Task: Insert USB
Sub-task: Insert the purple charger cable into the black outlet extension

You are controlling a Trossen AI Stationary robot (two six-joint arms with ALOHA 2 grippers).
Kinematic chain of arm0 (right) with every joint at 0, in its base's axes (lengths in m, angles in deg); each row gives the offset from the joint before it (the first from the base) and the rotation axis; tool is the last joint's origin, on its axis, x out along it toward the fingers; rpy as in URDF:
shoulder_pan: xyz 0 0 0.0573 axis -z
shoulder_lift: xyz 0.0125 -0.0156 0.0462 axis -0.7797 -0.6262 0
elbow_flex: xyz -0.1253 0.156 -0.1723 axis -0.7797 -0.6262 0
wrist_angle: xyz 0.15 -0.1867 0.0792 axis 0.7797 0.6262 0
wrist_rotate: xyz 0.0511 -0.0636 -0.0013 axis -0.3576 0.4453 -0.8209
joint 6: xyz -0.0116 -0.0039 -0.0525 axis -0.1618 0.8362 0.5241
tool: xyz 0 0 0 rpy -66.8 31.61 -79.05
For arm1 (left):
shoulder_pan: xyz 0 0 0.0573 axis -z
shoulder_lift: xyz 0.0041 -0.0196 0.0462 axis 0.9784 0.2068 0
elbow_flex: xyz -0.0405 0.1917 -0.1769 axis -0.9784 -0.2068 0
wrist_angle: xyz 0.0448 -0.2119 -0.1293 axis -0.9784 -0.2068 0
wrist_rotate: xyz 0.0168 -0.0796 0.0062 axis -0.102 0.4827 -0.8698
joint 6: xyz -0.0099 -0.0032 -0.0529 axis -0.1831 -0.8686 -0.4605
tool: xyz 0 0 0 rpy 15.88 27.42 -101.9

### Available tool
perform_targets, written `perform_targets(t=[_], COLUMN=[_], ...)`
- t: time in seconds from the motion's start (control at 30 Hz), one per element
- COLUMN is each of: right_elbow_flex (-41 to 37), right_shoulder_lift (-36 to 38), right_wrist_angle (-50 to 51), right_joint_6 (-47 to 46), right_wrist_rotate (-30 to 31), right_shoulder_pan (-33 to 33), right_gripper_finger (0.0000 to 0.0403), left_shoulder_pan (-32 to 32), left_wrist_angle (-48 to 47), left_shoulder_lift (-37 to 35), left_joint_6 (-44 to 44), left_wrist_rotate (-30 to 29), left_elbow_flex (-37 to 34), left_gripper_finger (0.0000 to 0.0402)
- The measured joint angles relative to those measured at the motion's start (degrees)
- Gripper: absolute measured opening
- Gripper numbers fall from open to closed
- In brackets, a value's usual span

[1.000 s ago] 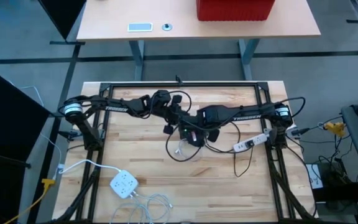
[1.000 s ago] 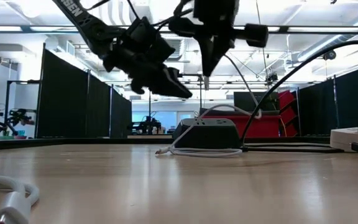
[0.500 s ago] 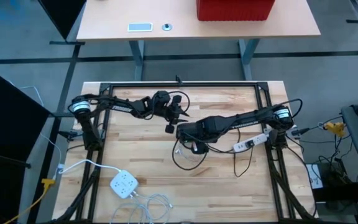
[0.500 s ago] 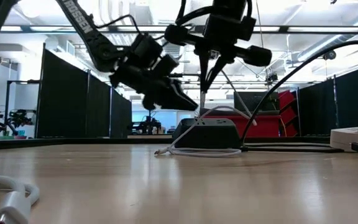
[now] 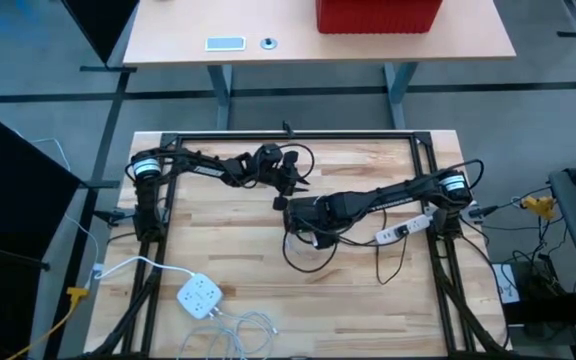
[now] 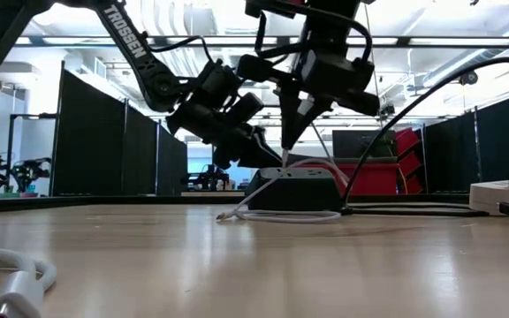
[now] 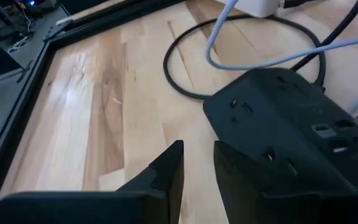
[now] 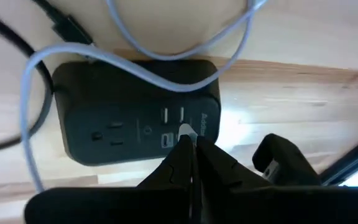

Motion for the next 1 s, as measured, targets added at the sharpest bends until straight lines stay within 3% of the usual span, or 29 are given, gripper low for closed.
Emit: perform_targets(t=[1.0], right_elbow_flex=[-2.8], right_shoulder_lift=[0.0], right_wrist_angle=[-0.3], right_joint_6=[3.6], right_wrist_rotate=[-1.0], right_shoulder_pan=[0.3], right_gripper_finger=[0.0000], left_shoulder_pan=[0.0], left_wrist_angle=[0.0], left_shoulder_lift=[0.0], left_joint_6=[0.1], left_wrist_rotate=[0.0], left_elbow_flex=[0.0], left_gripper_finger=[0.0070])
